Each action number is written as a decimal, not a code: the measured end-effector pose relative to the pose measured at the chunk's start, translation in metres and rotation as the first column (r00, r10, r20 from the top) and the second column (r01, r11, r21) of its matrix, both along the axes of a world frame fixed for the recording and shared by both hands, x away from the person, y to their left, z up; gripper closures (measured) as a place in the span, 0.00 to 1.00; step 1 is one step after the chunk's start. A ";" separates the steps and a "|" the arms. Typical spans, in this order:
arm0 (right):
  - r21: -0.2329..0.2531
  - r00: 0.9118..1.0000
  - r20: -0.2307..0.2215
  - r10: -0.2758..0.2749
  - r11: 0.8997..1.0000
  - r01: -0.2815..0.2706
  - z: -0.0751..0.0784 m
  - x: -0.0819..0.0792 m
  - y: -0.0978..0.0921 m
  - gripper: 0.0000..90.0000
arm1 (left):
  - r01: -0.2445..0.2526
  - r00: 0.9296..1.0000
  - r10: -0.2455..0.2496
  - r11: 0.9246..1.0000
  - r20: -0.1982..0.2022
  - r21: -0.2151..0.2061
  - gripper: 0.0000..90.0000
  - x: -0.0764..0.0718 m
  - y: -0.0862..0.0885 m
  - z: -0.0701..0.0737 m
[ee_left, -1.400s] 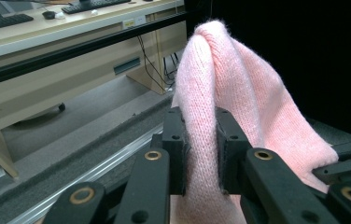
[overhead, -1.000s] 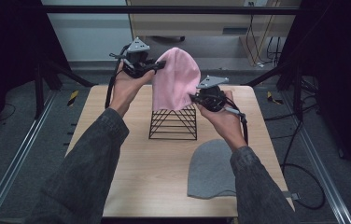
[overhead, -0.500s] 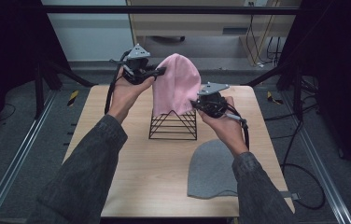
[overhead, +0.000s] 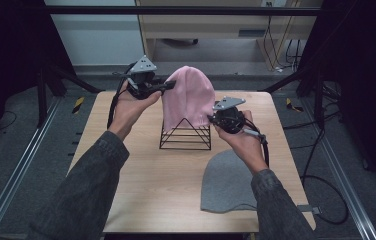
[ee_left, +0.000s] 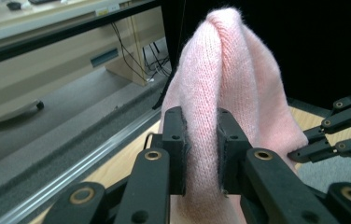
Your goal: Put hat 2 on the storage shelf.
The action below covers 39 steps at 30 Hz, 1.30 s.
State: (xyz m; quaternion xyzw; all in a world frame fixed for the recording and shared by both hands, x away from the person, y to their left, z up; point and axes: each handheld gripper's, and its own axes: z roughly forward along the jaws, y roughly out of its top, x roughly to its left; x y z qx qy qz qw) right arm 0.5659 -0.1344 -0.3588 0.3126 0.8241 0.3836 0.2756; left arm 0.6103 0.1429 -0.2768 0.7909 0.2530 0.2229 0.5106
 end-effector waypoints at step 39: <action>-0.034 0.991 -0.128 -0.050 0.998 0.046 -0.059 -0.011 -0.025 0.66 | 0.033 0.996 -0.024 0.995 -0.091 0.094 0.86 -0.018 -0.003 -0.064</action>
